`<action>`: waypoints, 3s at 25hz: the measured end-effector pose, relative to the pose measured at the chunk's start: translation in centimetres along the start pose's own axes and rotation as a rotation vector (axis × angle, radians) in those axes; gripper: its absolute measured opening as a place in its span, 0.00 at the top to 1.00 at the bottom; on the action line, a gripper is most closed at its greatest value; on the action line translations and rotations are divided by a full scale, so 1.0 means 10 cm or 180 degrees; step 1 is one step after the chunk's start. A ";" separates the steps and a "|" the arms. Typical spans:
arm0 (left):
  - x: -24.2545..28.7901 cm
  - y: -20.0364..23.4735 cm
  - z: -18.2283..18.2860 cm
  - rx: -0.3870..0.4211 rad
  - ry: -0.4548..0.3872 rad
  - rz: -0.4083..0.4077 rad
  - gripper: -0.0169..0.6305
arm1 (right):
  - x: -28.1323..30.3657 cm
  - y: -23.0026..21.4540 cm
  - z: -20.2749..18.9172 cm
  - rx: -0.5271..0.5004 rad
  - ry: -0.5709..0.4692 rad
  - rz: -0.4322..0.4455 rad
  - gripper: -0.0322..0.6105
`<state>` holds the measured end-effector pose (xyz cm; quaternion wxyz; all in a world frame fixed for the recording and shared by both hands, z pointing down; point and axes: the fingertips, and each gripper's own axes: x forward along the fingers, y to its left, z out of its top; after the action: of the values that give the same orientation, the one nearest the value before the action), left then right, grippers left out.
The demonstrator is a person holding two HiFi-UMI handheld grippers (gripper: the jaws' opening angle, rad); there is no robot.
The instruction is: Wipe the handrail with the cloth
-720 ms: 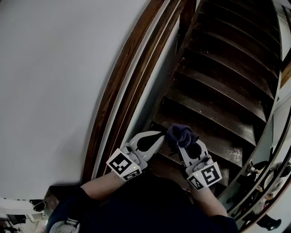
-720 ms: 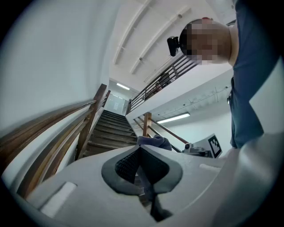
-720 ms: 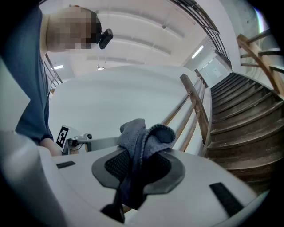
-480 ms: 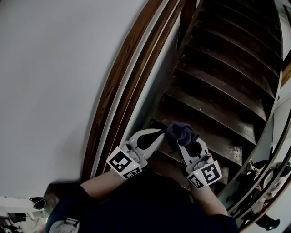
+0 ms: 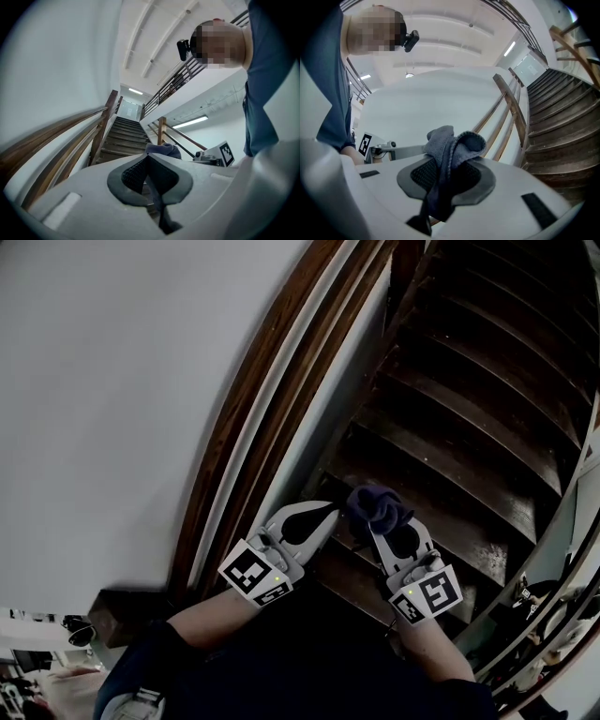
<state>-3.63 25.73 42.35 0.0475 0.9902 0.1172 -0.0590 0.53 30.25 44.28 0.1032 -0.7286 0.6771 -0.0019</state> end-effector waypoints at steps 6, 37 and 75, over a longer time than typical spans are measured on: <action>-0.14 0.14 0.04 0.0069 -0.0019 0.0234 0.97 | 0.10 0.05 -0.06 0.0050 0.0026 0.0165 0.80; 0.44 3.09 1.05 -0.0046 -0.0222 0.0607 0.97 | 3.32 -1.06 0.37 0.0014 0.0474 0.0299 0.80; -0.09 3.56 0.90 -0.0293 -0.0125 0.1859 0.97 | 4.66 -1.61 0.10 -0.0738 0.0610 0.0687 0.80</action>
<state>2.97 -9.91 36.46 0.1095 0.9775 -0.1711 -0.0565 20.45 -14.64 39.39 -0.0469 -0.6553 0.7537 0.0178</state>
